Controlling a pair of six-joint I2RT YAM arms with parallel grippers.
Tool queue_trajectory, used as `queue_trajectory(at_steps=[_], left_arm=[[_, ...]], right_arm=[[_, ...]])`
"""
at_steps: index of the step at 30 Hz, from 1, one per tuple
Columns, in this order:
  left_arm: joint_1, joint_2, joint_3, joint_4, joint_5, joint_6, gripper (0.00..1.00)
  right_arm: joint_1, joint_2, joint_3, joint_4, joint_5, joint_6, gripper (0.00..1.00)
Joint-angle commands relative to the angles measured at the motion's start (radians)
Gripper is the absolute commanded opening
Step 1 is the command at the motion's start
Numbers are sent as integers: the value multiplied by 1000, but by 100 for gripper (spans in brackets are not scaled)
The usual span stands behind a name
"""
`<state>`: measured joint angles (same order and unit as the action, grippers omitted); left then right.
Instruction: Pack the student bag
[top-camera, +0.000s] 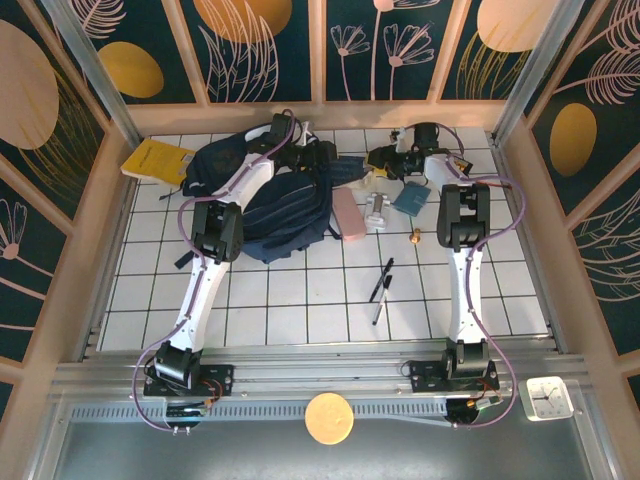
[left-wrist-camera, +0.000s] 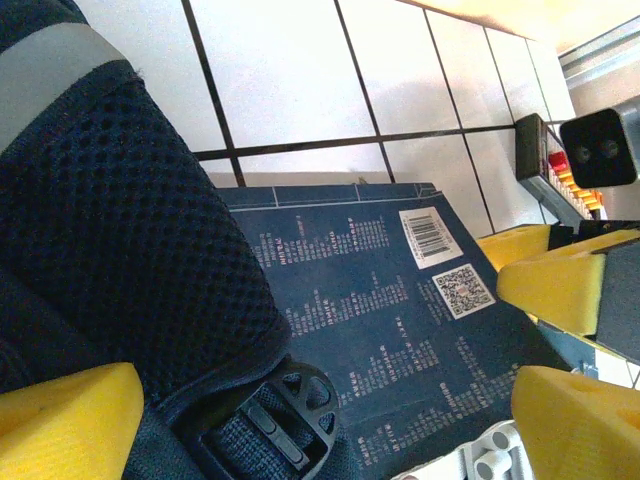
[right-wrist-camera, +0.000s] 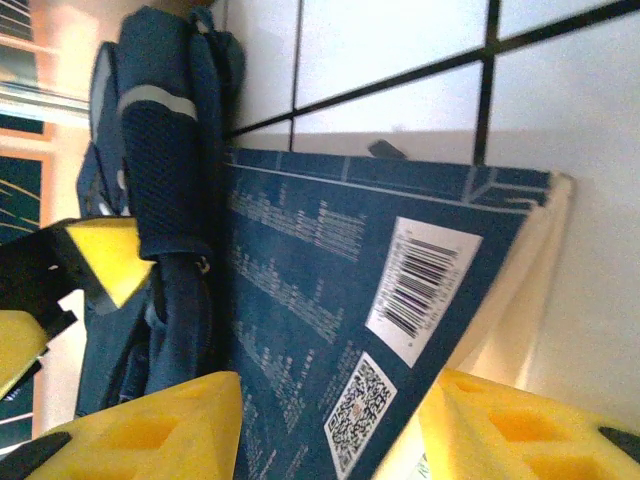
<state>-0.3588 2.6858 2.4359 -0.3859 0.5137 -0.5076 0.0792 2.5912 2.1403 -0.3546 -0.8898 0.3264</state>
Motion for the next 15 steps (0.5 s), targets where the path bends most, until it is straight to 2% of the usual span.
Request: queue_trajectory(at_steps=[1,2,4,5,8,12,15], left_arm=[[6,69,-71,-201,-27,4,95],[7,66,-72,-202,-29,6,95],[7,61,-75,-201,-32,7,95],[7,56,-77,-203,-32,7,95],[7,26,-89,-213,-41,18,96],[6,-80,-118,-269,-131,110,99],[6,-210,-192,-303,-228,178,99]], right_arm=[[58,59,37,-194,-22,-39,50],[57,60,37,-204,-16,-45,46],[56,55,31,-213,-7,-49,31],[55,51,29,-221,0,-54,20],[52,15,-8,-217,25,-60,0],[44,-73,-134,-97,52,-9,0],[41,-161,-260,77,48,71,0]])
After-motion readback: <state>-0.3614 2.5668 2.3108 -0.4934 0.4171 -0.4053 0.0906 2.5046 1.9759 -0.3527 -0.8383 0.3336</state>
